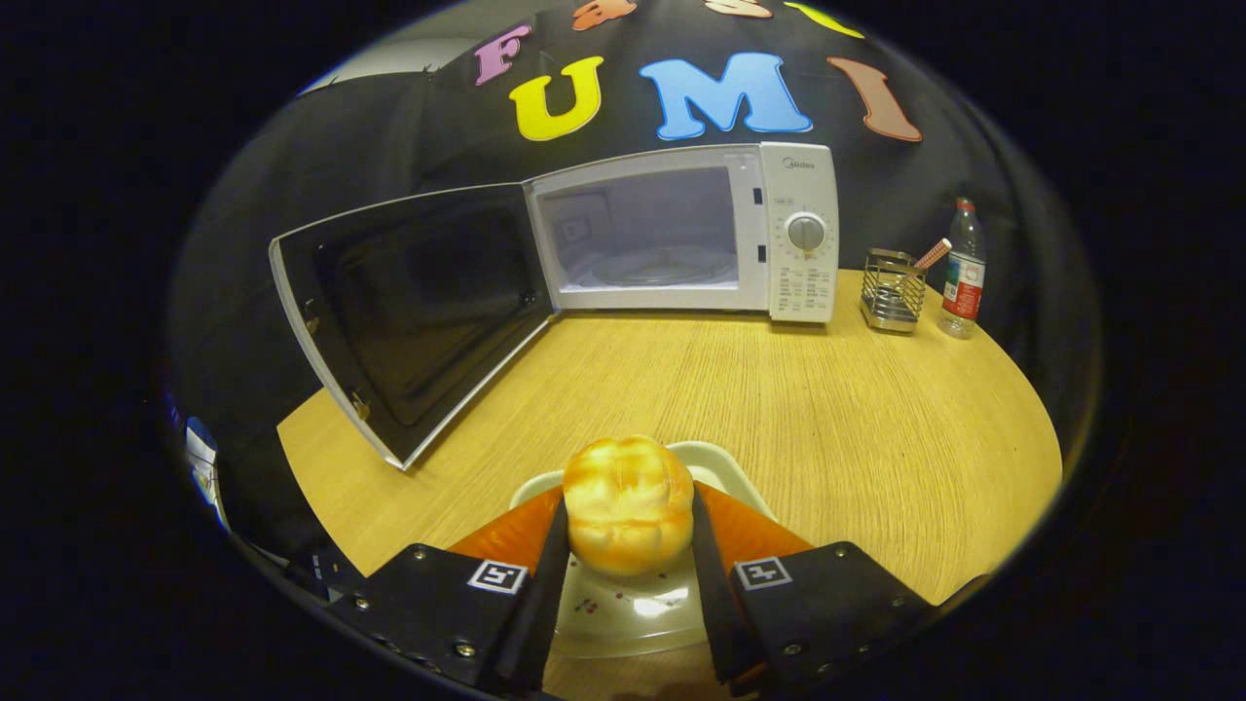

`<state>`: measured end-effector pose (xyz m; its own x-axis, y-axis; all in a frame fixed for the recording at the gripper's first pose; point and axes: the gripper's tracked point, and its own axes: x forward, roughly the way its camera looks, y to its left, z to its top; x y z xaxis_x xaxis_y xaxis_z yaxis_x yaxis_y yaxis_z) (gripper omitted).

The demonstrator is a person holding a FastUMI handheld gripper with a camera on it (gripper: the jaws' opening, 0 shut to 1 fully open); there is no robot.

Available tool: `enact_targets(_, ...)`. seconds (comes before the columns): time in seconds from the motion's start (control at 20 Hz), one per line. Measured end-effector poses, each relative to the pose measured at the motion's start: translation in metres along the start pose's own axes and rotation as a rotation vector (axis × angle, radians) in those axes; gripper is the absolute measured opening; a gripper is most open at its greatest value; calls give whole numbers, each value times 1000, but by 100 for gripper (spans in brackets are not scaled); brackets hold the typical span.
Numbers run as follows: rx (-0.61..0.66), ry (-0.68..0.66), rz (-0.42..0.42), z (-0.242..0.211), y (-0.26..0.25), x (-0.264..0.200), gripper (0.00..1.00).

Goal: Open the microwave, put the food inside, and close the microwave door.

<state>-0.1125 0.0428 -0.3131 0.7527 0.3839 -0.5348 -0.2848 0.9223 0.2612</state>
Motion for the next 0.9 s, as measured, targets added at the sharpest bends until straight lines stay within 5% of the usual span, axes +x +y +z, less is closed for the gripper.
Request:
enact_targets(0.55, 61, -254, 43, 139, 26, 30, 63)
enact_targets(0.9, 174, -321, 76, 200, 44, 103, 62)
